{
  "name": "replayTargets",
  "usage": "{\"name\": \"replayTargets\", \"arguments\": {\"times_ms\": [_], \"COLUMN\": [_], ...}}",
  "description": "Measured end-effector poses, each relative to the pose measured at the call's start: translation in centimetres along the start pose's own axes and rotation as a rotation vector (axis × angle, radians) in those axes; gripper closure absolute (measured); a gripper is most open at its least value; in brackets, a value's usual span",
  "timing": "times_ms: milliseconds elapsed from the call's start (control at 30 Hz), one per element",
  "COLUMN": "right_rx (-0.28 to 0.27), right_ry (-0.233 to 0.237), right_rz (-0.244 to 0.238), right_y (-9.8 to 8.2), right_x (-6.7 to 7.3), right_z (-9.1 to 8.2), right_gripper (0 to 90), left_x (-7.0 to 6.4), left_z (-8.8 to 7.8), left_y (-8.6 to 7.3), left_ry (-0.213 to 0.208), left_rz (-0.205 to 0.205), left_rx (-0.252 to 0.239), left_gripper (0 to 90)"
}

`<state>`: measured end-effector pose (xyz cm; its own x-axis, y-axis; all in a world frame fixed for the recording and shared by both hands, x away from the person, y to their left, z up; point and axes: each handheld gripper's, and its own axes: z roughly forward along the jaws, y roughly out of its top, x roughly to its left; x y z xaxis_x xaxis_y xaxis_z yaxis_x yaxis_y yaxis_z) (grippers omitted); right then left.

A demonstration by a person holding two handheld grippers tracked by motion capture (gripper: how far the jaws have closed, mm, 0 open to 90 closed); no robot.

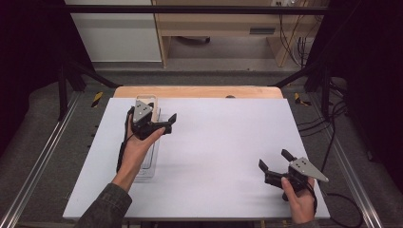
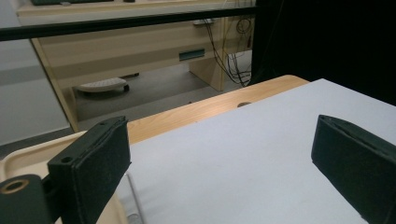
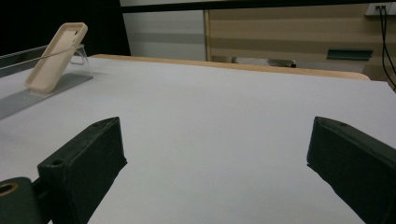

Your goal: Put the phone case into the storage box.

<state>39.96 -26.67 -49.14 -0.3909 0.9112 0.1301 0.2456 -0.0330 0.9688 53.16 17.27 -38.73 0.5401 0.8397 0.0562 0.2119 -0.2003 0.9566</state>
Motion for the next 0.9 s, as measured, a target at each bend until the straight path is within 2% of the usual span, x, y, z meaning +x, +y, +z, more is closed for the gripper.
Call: {"name": "replayTargets", "arguments": {"times_ms": [167,333,567,900], "right_rx": [0.0,-0.004,-0.002,0.002], "right_ry": [0.0,0.0,0.0,0.008], "right_rz": [-0.004,-0.004,-0.005,-0.008], "right_y": [0.0,0.0,0.0,0.0], "right_x": [0.1,-0.1,0.0,0.1], "right_z": [0.0,-0.1,-0.1,0.0], "right_gripper": [4.0,4.0,3.9,3.5], "left_x": [-1.3,-2.2,-3.5,-4.6], "left_z": [0.1,0.2,-0.2,-0.6], "left_y": [0.2,0.3,0.1,-0.5], "left_ry": [-0.031,-0.044,-0.071,-0.1], "left_rz": [0.017,0.028,0.018,0.021], "left_rx": [-0.005,-0.014,-0.039,-0.048], "left_gripper": [4.1,4.1,4.1,4.1]}}
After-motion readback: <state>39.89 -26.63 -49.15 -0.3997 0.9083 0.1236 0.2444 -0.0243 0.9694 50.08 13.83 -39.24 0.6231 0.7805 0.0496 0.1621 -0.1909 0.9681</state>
